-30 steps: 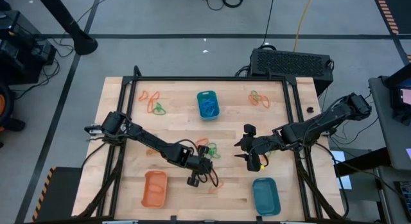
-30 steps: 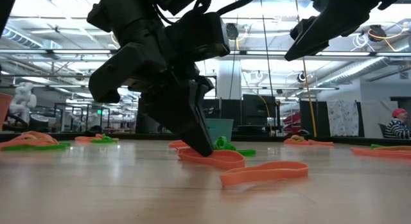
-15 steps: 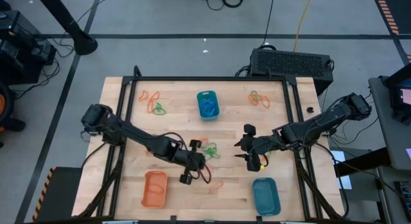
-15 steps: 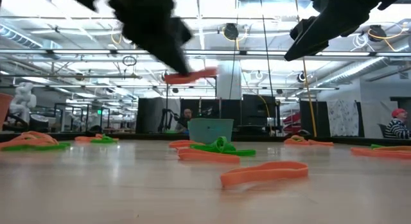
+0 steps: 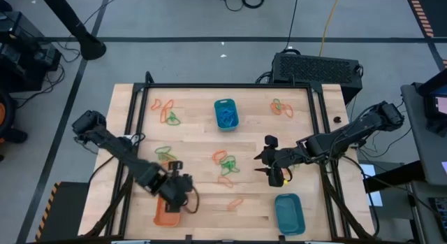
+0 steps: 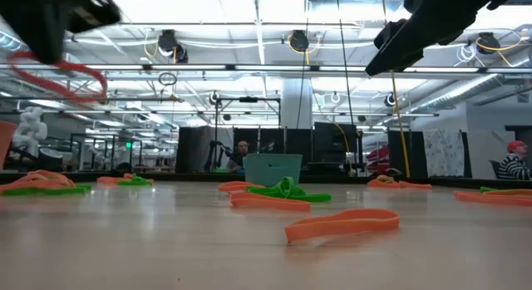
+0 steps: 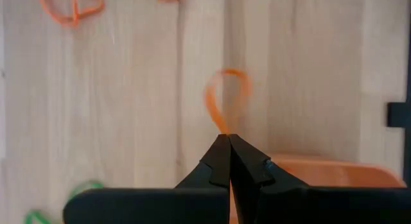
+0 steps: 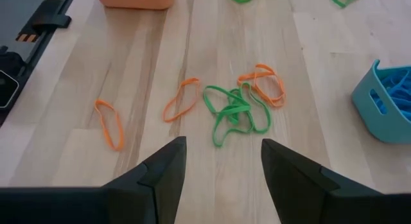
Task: Sort rubber bands into baskets
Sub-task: Put the orange rubber band into the orange bin
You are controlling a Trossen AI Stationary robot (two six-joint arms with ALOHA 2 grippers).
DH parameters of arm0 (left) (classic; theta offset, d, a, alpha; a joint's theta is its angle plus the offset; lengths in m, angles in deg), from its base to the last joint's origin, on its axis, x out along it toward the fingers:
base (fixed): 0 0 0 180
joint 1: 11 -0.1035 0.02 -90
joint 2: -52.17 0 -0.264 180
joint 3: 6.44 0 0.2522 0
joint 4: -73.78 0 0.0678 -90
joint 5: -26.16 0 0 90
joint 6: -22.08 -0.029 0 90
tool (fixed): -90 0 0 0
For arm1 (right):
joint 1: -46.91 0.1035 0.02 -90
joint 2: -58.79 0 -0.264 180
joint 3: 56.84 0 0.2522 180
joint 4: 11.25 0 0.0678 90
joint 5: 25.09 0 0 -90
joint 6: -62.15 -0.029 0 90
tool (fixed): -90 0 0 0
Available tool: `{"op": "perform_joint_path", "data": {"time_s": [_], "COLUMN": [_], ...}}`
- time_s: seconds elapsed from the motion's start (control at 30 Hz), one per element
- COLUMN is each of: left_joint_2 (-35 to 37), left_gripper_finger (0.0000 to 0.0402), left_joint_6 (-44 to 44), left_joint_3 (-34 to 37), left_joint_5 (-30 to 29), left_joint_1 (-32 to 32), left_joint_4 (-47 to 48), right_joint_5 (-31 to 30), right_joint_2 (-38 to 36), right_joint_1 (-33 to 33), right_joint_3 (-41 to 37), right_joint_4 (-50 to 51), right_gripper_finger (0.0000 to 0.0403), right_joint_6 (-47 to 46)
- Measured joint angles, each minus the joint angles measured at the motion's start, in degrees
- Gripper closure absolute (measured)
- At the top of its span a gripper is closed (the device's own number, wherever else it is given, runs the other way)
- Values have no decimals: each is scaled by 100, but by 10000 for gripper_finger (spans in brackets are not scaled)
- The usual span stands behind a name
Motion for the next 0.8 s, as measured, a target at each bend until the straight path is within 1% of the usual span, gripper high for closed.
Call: {"op": "perform_joint_path", "data": {"time_s": [0.23,0.37,0.53,0.7,0.8], "left_joint_2": [-61,-61,-61,-61,-61], "left_gripper_finger": [400,401,401,401,401], "left_joint_6": [1346,1821,2146,2174,2170], "left_joint_3": [-4,-4,185,447,544], "left_joint_5": [-125,-125,-85,365,509], "left_joint_1": [651,901,1034,1050,1050], "left_joint_4": [412,556,633,637,628], "right_joint_5": [0,0,0,0,0], "right_joint_2": [0,0,0,0,0], "right_joint_1": [0,0,0,0,0], "right_joint_3": [0,0,0,0,0], "right_joint_4": [-14,-67,-187,-205,-215], "right_gripper_finger": [209,209,209,209,209], "right_joint_6": [-16,-23,-33,-33,-33]}}
